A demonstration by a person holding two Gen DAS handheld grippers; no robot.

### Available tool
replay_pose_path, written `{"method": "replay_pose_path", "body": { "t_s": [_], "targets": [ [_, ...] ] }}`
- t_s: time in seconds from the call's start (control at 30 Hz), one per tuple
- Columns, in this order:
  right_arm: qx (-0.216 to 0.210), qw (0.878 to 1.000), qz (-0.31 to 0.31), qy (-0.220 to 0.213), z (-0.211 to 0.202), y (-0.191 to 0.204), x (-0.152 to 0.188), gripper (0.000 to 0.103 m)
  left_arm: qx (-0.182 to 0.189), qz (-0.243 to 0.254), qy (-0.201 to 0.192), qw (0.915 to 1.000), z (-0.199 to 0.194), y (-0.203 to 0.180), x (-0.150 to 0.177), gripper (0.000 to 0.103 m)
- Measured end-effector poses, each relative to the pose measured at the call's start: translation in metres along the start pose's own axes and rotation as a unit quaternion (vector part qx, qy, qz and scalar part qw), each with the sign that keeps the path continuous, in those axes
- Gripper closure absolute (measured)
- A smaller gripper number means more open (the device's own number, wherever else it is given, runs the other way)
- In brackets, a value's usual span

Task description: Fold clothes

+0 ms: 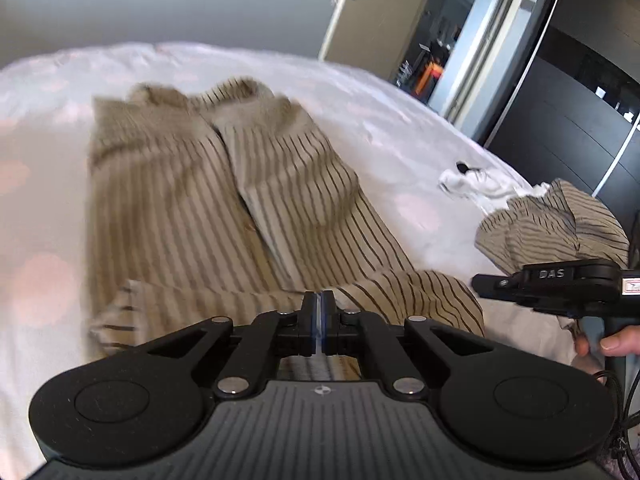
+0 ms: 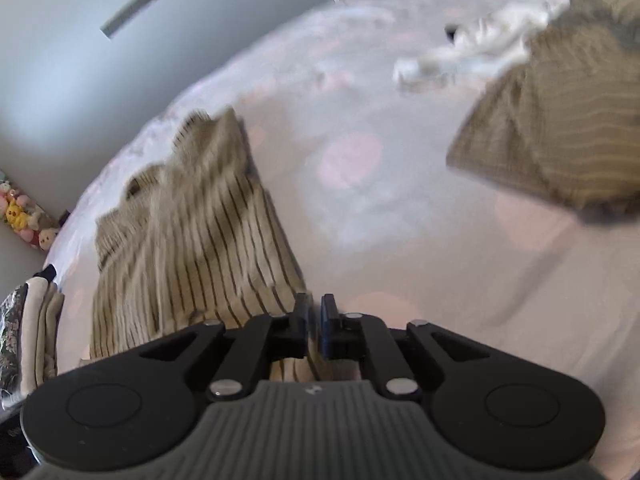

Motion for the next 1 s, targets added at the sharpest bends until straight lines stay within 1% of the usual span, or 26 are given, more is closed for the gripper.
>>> {"method": "replay_pose_path", "body": {
  "t_s": [0.03, 0.1, 0.17, 0.23, 0.27, 0.33, 0.4, 0.47, 0.53, 0.57, 0.6, 0.67, 0.7, 0.77, 0.87, 0.93, 0.97, 1.0],
  "targets": [
    [-0.006, 1.0, -0.013, -0.008, -0.003, 0.005, -0.001, 0.088, -0.013, 0.0, -0.002, 0.9999, -0.006, 0.006, 0.003, 0.094],
    [-0.033, 0.999, -0.034, -0.01, -0.005, 0.017, 0.0, 0.088, -0.043, -0.002, -0.003, 0.9991, -0.015, 0.02, 0.01, 0.075],
    [-0.06, 0.997, -0.052, 0.003, -0.001, 0.031, 0.005, 0.086, -0.074, -0.014, 0.009, 0.9971, -0.019, 0.035, 0.018, 0.07],
    [-0.086, 0.994, -0.068, 0.026, 0.004, 0.045, 0.014, 0.085, -0.099, -0.032, 0.021, 0.9943, -0.022, 0.05, 0.025, 0.065],
    [-0.099, 0.992, -0.075, 0.039, 0.007, 0.052, 0.019, 0.085, -0.105, -0.045, 0.027, 0.9931, -0.023, 0.056, 0.027, 0.059],
    [-0.122, 0.985, -0.098, 0.065, 0.011, 0.066, 0.03, 0.084, -0.111, -0.067, 0.041, 0.9907, -0.023, 0.067, 0.032, 0.055],
    [-0.136, 0.979, -0.127, 0.088, 0.015, 0.081, 0.043, 0.082, -0.103, -0.071, 0.065, 0.99, -0.018, 0.068, 0.04, 0.054],
    [-0.132, 0.973, -0.15, 0.111, 0.022, 0.089, 0.055, 0.076, -0.098, -0.066, 0.088, 0.9891, -0.011, 0.065, 0.048, 0.054],
    [-0.131, 0.969, -0.161, 0.133, 0.031, 0.095, 0.065, 0.076, -0.098, -0.056, 0.107, 0.9878, -0.005, 0.064, 0.056, 0.054],
    [-0.132, 0.968, -0.162, 0.141, 0.035, 0.096, 0.069, 0.076, -0.097, -0.054, 0.117, 0.987, -0.003, 0.063, 0.06, 0.055],
    [-0.132, 0.967, -0.162, 0.148, 0.038, 0.097, 0.072, 0.076, -0.095, -0.057, 0.124, 0.9861, -0.001, 0.064, 0.063, 0.058],
    [-0.133, 0.965, -0.163, 0.159, 0.044, 0.099, 0.078, 0.076, -0.083, -0.077, 0.133, 0.9846, -0.001, 0.068, 0.065, 0.089],
    [-0.136, 0.964, -0.165, 0.16, 0.045, 0.1, 0.079, 0.076, -0.078, -0.086, 0.137, 0.9837, -0.003, 0.07, 0.066, 0.096],
    [-0.146, 0.962, -0.169, 0.155, 0.042, 0.103, 0.078, 0.076, -0.078, -0.092, 0.142, 0.9825, -0.009, 0.072, 0.069, 0.099],
    [-0.157, 0.961, -0.177, 0.143, 0.036, 0.108, 0.076, 0.075, -0.083, -0.092, 0.139, 0.9826, -0.018, 0.073, 0.071, 0.1],
    [-0.161, 0.96, -0.183, 0.135, 0.031, 0.111, 0.075, 0.072, -0.098, -0.091, 0.117, 0.9841, -0.027, 0.075, 0.067, 0.094],
    [-0.163, 0.96, -0.188, 0.13, 0.029, 0.112, 0.075, 0.071, -0.106, -0.091, 0.103, 0.9848, -0.032, 0.077, 0.063, 0.079],
    [-0.164, 0.959, -0.193, 0.125, 0.027, 0.114, 0.074, 0.071, -0.112, -0.094, 0.09, 0.9851, -0.037, 0.079, 0.06, 0.058]
  ]
}}
Point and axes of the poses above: each gripper's, at about its wrist camera, not at the fingertips, and z roughly the way its jaws point, y to its left, x to its underside, the point moved 8 cm from there along z, roughly the way its jaws point, and after that the axes turned 9 degrees about -x, right-handed, at the moved point
